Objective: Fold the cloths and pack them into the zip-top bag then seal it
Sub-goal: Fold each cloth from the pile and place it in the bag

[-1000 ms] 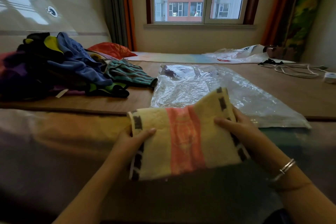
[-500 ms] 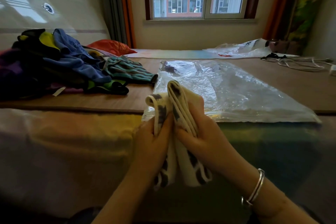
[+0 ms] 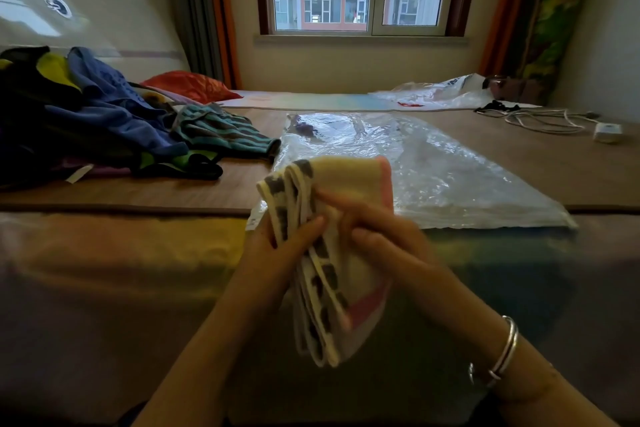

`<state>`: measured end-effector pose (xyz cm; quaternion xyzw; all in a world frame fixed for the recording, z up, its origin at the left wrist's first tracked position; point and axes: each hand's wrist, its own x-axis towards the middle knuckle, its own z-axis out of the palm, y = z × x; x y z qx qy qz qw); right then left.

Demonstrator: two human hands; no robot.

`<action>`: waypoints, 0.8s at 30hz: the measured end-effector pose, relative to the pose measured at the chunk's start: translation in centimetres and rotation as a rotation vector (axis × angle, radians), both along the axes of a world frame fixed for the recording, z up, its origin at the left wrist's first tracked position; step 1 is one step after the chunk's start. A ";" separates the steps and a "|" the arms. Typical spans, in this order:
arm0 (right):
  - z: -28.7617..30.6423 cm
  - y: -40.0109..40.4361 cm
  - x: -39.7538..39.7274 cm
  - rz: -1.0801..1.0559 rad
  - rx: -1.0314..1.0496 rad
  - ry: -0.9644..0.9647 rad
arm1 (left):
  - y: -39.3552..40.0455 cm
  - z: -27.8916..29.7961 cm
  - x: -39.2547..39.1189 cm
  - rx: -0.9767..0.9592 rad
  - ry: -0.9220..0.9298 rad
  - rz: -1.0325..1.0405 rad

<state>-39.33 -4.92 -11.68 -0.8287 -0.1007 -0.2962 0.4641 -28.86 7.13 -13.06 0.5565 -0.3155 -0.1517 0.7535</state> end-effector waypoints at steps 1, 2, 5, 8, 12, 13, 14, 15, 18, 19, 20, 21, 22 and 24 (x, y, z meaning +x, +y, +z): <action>0.3 -0.7 0.0 -0.065 0.094 -0.075 | 0.0 -0.1 0.2 -0.042 0.112 -0.012; 0.4 -1.8 0.0 -0.201 0.146 -0.155 | 0.0 -0.1 0.4 -0.040 0.173 -0.009; 1.0 -4.9 -0.3 -0.362 0.378 -0.051 | 0.1 -0.7 0.6 -0.018 0.279 -0.040; 1.8 -5.4 -1.5 0.007 0.809 0.312 | -0.4 -0.8 0.8 0.041 0.249 -0.067; 0.9 -5.4 -2.2 0.060 0.682 0.386 | -1.8 -0.8 0.6 0.080 0.172 0.052; 0.7 -5.7 -2.2 0.011 0.634 0.360 | -1.9 -1.0 0.7 0.066 0.154 0.043; 0.7 -6.0 -2.4 -0.043 0.567 0.339 | -1.7 -1.0 0.7 0.027 0.141 0.008; 0.6 -6.4 -2.6 -0.086 0.485 0.319 | -1.3 -1.2 0.9 -0.013 0.100 -0.032; 0.6 -6.9 -3.2 -0.193 0.211 0.228 | -1.0 -0.4 1.6 0.037 -0.216 0.015; 0.5 -6.9 -3.3 -0.205 0.103 0.210 | -1.2 0.1 1.6 0.094 -0.350 0.048; 0.2 -7.0 -3.2 -0.214 0.001 0.206 | -1.5 0.6 1.5 0.166 -0.485 0.088; 0.0 -7.0 -3.0 -0.228 -0.076 0.217 | -2.0 1.1 1.3 0.231 -0.610 0.122; -0.2 -6.9 -2.9 -0.240 -0.115 0.219 | -2.5 1.7 1.1 0.296 -0.710 0.153; -0.4 -6.9 -2.6 -0.271 -0.135 0.199 | -3.3 2.6 0.6 0.381 -0.805 0.186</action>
